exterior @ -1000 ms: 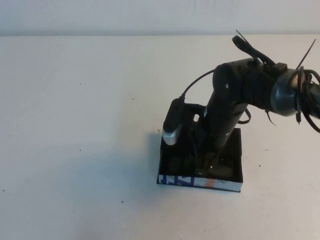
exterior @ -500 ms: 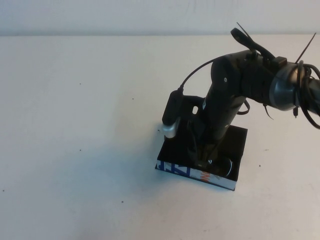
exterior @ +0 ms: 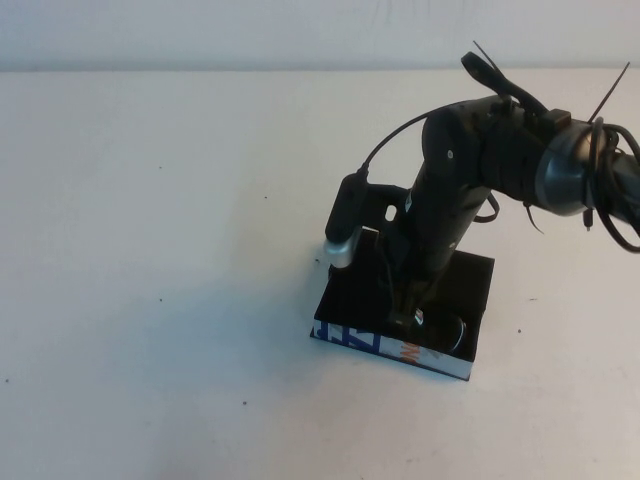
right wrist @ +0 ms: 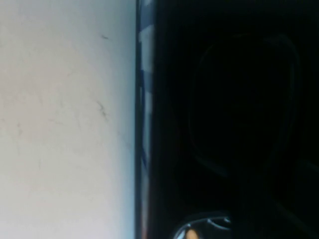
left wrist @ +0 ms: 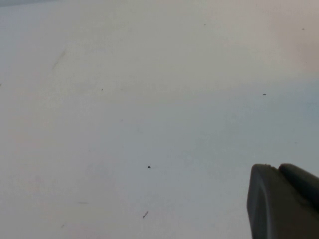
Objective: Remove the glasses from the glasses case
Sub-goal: Pick up the glasses from the glasses case
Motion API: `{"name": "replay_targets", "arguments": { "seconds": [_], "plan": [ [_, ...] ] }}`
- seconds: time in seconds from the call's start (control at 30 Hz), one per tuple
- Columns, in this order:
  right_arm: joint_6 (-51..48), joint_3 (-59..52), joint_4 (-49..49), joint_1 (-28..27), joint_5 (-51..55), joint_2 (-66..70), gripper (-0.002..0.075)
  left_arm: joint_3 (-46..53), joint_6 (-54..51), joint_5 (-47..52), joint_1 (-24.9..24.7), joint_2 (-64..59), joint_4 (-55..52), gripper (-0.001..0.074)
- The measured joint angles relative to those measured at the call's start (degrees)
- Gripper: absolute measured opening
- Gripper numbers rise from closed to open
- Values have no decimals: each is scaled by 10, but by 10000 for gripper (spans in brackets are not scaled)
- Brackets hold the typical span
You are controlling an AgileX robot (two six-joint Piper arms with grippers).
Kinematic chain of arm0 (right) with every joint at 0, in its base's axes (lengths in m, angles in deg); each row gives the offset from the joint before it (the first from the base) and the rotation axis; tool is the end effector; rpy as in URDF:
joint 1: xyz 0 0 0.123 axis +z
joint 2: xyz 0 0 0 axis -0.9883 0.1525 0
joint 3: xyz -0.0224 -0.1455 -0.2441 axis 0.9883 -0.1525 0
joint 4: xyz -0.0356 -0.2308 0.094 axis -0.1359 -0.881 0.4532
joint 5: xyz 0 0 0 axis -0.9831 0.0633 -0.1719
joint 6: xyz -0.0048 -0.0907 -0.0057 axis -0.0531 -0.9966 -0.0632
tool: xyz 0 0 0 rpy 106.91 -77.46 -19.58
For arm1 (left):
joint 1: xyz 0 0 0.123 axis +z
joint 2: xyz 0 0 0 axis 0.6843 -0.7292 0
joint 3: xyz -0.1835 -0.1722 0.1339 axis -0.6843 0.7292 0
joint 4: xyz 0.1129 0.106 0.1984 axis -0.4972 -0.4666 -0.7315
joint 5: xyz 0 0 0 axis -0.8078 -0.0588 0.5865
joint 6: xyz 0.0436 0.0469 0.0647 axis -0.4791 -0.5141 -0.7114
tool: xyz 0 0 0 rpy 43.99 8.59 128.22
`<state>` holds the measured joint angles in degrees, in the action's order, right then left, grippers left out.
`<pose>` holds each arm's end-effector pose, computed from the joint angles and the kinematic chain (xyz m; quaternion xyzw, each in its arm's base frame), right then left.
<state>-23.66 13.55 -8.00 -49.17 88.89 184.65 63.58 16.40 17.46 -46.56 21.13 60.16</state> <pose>0.3656 0.2338 0.2095 -0.6130 0.7801 0.0100 0.1250 0.0525 -0.0035 0.1738 0.0528 0.7970 0.0012 0.6016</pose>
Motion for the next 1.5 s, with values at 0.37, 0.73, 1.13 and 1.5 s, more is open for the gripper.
{"name": "replay_targets", "arguments": {
  "seconds": [0.37, 0.73, 1.13, 1.5],
  "plan": [
    [31, 53, 11, 2, 60, 4, -11, 0, 0, 0, 0, 0, 0, -5],
    [32, 61, 26, 3, 107, 3, 295, 0, 0, 0, 0, 0, 0, -4],
    [32, 62, 28, 3, 116, 28, 328, 0, 0, 0, 0, 0, 0, -4],
    [64, 63, 18, 3, 113, 34, 316, 0, 0, 0, 0, 0, 0, -4]
  ]
}}
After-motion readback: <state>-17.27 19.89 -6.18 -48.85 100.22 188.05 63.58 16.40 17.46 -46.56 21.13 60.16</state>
